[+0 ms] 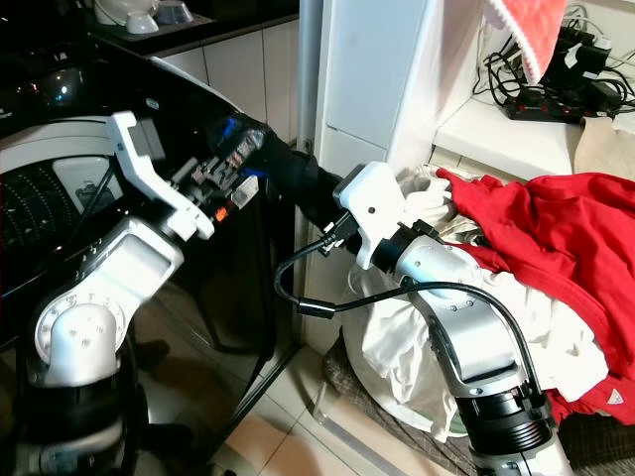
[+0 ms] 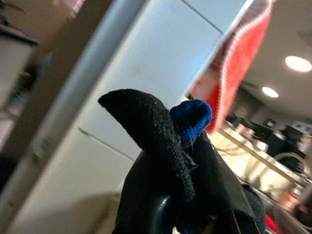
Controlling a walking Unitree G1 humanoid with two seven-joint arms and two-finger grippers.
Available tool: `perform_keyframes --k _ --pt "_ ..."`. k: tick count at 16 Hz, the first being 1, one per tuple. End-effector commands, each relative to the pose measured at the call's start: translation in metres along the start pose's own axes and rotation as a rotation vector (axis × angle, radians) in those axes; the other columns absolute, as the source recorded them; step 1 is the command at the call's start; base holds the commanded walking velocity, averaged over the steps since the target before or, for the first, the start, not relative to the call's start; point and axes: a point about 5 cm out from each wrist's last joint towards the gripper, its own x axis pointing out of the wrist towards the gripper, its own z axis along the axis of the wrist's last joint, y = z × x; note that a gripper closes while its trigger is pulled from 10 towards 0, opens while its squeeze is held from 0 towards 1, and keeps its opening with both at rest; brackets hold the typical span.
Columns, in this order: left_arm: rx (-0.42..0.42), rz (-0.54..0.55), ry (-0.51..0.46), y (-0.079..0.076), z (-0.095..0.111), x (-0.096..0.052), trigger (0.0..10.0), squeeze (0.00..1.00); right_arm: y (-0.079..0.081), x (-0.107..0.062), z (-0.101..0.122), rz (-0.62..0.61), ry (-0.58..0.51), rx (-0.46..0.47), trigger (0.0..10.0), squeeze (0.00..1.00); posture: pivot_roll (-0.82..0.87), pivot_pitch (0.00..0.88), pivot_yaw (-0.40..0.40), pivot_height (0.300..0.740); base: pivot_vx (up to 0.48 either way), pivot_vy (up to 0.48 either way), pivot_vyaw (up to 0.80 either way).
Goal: Clothes washing
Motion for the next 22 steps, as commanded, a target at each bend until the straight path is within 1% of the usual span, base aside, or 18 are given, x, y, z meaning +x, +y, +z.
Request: perform_keyframes --k 1,2,3,4,5,6,7,8,9,10,11,12,13,14,15,16,18,22 --pt "0.069 0.062 -0.061 0.012 0.018 0.003 0.0 0.00 -0.003 -0.001 0.004 0.008 0.000 -0.018 10.0 0.71 0.00 0.000 -0.013 0.740 0.000 0.000 0.00" --pt "0.114 0.089 -0.080 0.018 0.027 0.005 0.0 0.00 -0.002 -0.001 0.003 0.015 0.005 -0.023 10.0 0.16 0.00 0.000 -0.013 0.740 0.000 0.000 0.00" --pt "0.242 0.161 -0.119 0.033 0.050 0.011 0.0 0.00 0.001 0.000 0.002 0.036 0.018 -0.031 10.0 0.00 0.00 0.000 -0.012 0.740 0.000 0.000 0.00" --pt "0.390 0.264 -0.138 0.051 0.074 0.016 0.0 0.00 0.004 0.001 0.002 0.064 0.029 -0.038 10.0 0.00 0.00 0.000 -0.014 0.740 0.000 0.000 0.00" --pt "0.531 0.411 -0.135 0.074 0.097 0.021 0.0 0.00 0.009 0.003 0.003 0.090 0.030 -0.037 10.0 0.00 0.00 0.000 -0.015 0.740 0.000 0.000 0.00" --pt "0.594 0.473 -0.129 0.083 0.106 0.021 0.0 0.00 0.011 0.004 0.003 0.097 0.028 -0.036 10.0 0.00 0.00 0.000 -0.015 0.740 0.000 0.000 0.00" --pt "0.813 0.667 -0.072 0.109 0.122 0.021 0.3 0.00 0.015 0.009 0.006 0.103 0.017 -0.023 10.0 0.00 0.01 0.000 -0.017 0.740 0.000 0.000 0.00" --pt "0.965 0.773 0.026 0.129 0.124 0.017 10.0 0.00 0.019 0.014 0.010 0.097 0.003 -0.004 10.0 0.00 0.00 0.000 -0.014 0.740 0.000 0.000 0.00" --pt "1.039 0.845 0.133 0.144 0.118 0.010 10.0 0.00 0.022 0.018 0.013 0.100 -0.006 0.026 10.0 0.00 0.00 0.000 -0.011 0.740 0.000 0.000 0.00" --pt "1.059 0.871 0.178 0.151 0.115 0.006 10.0 0.00 0.024 0.020 0.014 0.106 -0.009 0.040 10.0 0.00 0.00 0.000 -0.008 0.740 0.000 0.000 0.00" --pt "1.121 0.926 0.295 0.166 0.107 -0.007 10.0 0.00 0.031 0.022 0.018 0.143 -0.018 0.072 10.0 0.00 -0.01 0.000 0.005 0.740 0.000 0.000 0.00" --pt "1.108 0.930 0.361 0.174 0.100 -0.014 10.0 0.04 0.036 0.020 0.021 0.171 -0.021 0.076 10.0 0.00 -0.02 0.000 0.009 0.740 0.000 0.000 0.00" --pt "1.073 0.939 0.383 0.179 0.096 -0.019 10.0 1.00 0.037 0.019 0.021 0.175 -0.018 0.070 10.0 0.00 -0.02 0.000 0.015 0.740 0.000 0.000 0.00" --pt "1.071 0.947 0.389 0.181 0.096 -0.021 10.0 1.00 0.038 0.018 0.021 0.173 -0.014 0.068 10.0 0.00 -0.03 0.000 0.015 0.740 0.000 0.000 0.00" --pt "1.096 0.946 0.398 0.182 0.096 -0.021 10.0 1.00 0.037 0.017 0.020 0.168 -0.007 0.068 10.0 0.00 -0.03 0.000 0.014 0.740 0.000 0.000 0.00" --pt "1.099 0.938 0.407 0.182 0.096 -0.020 10.0 1.00 0.036 0.016 0.020 0.158 0.004 0.065 10.0 0.00 -0.02 0.000 0.012 0.740 0.000 0.000 0.00" --pt "1.083 0.919 0.413 0.182 0.096 -0.020 10.0 1.00 0.031 0.016 0.018 0.136 0.022 0.055 10.0 0.00 -0.02 0.000 0.008 0.740 0.000 0.000 0.00" --pt "1.085 0.909 0.424 0.184 0.095 -0.023 10.0 1.00 0.023 0.016 0.017 0.121 0.036 0.044 10.0 0.00 -0.01 0.000 0.000 0.740 0.000 0.000 0.00"
